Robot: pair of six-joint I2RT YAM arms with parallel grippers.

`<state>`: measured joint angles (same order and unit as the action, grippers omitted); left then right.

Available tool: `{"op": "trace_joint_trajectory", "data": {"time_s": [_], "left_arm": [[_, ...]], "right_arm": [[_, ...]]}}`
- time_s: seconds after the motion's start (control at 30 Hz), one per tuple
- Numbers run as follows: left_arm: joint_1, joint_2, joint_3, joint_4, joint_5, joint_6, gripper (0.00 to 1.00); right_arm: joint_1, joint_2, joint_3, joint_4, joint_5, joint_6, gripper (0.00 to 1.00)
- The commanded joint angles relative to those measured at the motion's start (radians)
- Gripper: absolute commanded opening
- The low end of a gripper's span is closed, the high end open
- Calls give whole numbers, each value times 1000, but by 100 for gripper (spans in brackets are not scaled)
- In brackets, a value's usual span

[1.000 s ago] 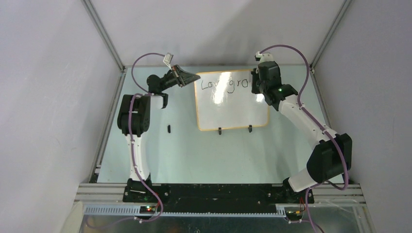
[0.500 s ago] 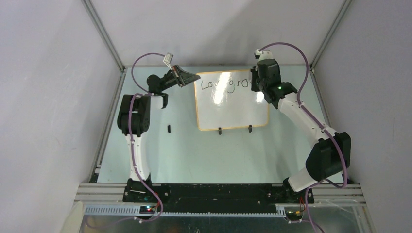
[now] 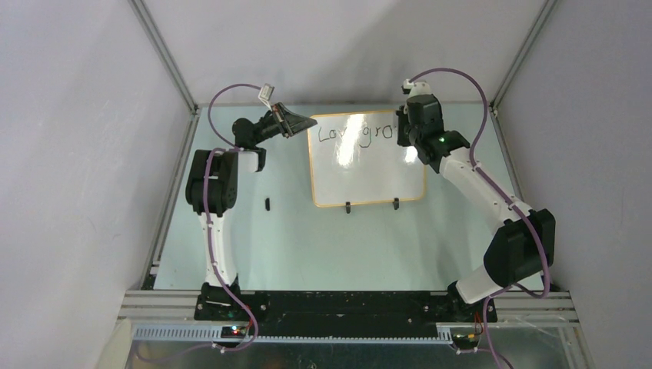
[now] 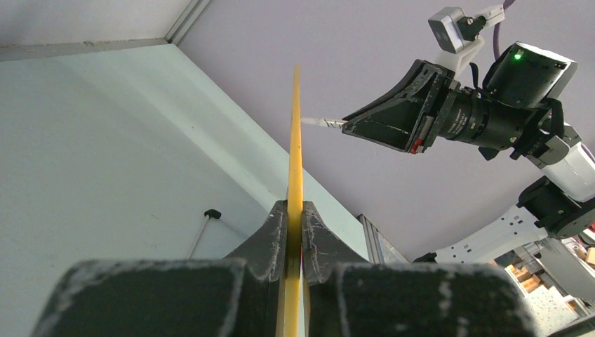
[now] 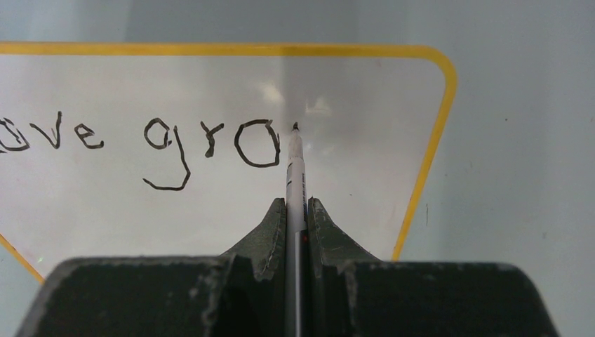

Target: Write a sentence on the whiteboard

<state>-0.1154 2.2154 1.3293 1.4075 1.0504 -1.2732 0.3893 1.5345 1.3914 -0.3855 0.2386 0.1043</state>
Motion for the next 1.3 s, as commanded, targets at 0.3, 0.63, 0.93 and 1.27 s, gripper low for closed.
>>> {"op": "trace_joint_trajectory", "data": {"time_s": [0.3, 0.63, 0.93, 1.27], "left_arm": [[-9, -64, -12, 23, 8, 26, 0], [-7, -63, -11, 22, 10, 26, 0], [-8, -62, -9, 19, 8, 27, 0], [-8, -61, -6, 11, 11, 32, 0]], "right_arm": [[5, -70, -71, 5, 30, 18, 0], [1, -78, -75, 43, 24, 11, 0], [-8, -40, -11, 33, 19, -2, 0], [-17, -8, 55, 14, 17, -12, 0]]}}
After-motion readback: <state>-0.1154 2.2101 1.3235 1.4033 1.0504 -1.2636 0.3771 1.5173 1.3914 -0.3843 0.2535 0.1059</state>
